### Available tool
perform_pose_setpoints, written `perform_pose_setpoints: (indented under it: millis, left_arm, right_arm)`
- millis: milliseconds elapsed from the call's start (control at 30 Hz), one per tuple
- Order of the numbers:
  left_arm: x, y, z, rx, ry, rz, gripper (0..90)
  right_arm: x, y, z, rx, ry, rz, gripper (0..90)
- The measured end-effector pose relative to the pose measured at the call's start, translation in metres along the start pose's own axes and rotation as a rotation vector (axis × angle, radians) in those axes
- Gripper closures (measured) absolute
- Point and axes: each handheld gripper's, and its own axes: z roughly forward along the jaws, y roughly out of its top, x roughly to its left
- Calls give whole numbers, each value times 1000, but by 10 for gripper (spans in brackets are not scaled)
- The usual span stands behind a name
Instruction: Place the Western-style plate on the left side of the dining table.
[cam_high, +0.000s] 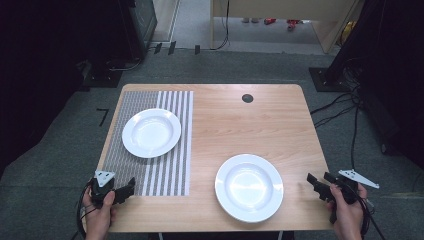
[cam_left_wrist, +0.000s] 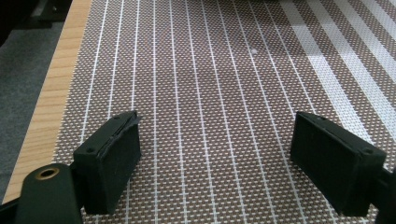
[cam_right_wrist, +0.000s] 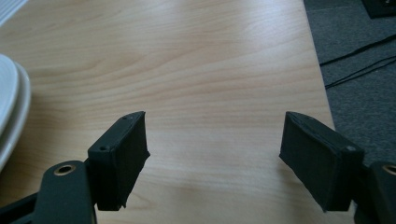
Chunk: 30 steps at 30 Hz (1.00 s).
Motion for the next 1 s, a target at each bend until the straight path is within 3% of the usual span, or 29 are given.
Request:
perform_pose_setpoints:
  millis: [333,600,1000]
  left_arm:
    - [0,0,0,0,0,0,160]
    - [0,0,0,0,0,0,160]
    - [0,0,0,0,0,0,160]
  right_arm:
    - [2,-11,-1,50,-52,-67,221]
    - [22,-16,7,85,-148,-216,195]
    - [25,-16,9,104,-135,-225,113]
